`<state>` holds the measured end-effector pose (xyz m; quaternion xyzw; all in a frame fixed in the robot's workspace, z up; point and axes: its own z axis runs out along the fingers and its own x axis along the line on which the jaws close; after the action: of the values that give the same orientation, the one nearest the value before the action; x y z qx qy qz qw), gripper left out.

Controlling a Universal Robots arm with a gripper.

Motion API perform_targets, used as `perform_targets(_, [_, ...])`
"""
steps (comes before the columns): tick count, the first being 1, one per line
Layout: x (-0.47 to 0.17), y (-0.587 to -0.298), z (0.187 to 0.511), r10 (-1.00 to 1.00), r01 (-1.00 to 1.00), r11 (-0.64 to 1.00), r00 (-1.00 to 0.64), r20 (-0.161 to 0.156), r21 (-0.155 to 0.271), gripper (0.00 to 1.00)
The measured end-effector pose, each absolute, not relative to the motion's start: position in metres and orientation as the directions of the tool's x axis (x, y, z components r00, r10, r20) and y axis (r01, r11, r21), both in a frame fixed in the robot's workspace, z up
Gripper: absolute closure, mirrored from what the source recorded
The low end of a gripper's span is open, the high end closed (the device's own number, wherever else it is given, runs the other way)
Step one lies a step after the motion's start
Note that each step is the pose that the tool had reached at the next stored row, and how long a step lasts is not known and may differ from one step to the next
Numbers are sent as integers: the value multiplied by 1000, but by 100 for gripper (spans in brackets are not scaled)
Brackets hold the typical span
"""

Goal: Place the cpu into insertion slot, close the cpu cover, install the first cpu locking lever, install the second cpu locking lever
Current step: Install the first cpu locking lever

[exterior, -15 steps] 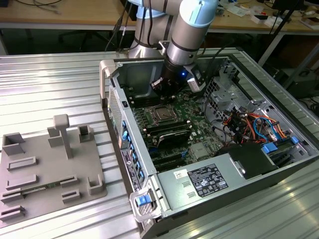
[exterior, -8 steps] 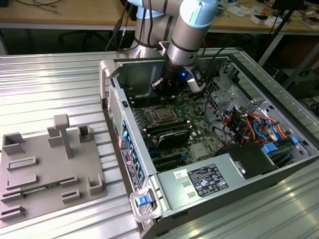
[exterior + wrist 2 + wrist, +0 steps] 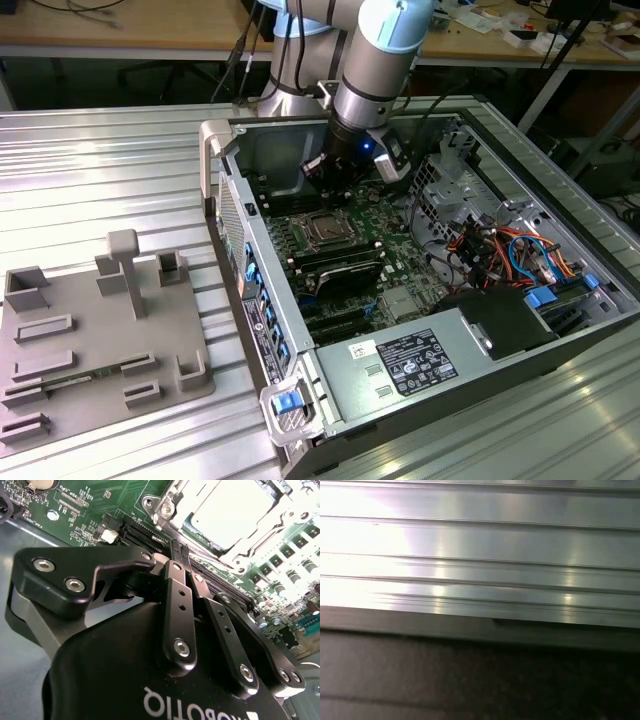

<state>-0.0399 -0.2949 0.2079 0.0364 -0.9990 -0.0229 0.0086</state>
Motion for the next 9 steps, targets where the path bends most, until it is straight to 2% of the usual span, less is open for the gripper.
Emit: perform_targets(9, [-38, -296, 206, -73, -72, 996, -997, 15, 47, 89])
